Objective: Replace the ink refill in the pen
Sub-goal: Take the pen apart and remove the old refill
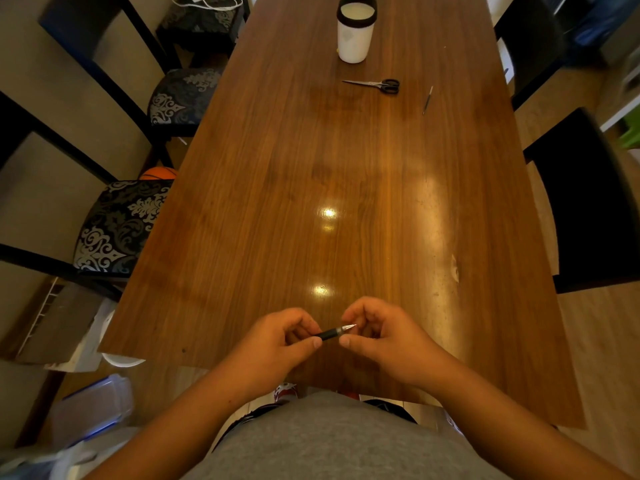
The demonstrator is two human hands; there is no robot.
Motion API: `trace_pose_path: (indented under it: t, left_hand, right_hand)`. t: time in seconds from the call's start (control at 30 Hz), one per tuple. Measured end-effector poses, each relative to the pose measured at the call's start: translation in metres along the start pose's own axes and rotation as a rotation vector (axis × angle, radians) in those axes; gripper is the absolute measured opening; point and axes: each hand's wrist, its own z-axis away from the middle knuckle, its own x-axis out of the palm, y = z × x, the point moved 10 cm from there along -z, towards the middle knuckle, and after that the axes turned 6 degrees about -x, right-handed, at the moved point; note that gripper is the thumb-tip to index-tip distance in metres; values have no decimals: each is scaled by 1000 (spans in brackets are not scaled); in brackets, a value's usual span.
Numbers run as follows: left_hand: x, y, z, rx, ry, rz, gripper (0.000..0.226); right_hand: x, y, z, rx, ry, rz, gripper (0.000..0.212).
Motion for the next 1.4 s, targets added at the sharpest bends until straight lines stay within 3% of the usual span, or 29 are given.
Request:
trace_pose_path:
  t: [0.17, 0.33, 0.53, 0.7, 0.77, 0.9, 1.13, 1.4]
  left_hand:
    - [0, -1, -2, -12, 1, -7, 9]
    - [1, -1, -5, -20, -24, 15, 9]
    - [-2, -5, -14, -67, -48, 96, 11]
    - [-6, -15, -27, -109, -53, 122, 12]
    - [-8, -22, -33, -134, -51, 124, 12]
    - [-11, -40, -43, -202, -48, 164, 13]
    - [-16, -76, -51, -340, 0, 199, 21]
    - [-19, -93, -47, -393, 35, 225, 23]
  right_hand:
    - [-5, 0, -1, 12, 15, 8, 1]
    - [-8, -5, -4, -2, 27, 20, 6]
    - [-17, -7, -13, -3, 89, -142, 9]
    - [-44, 12, -26, 26, 237, -215, 8]
    - [-59, 30, -33, 67, 301, -140, 9]
    - [-87, 85, -46, 219, 391, 235, 12]
    - [-95, 143, -71, 304, 263, 670, 7]
    - [-89, 147, -82, 261, 262, 712, 11]
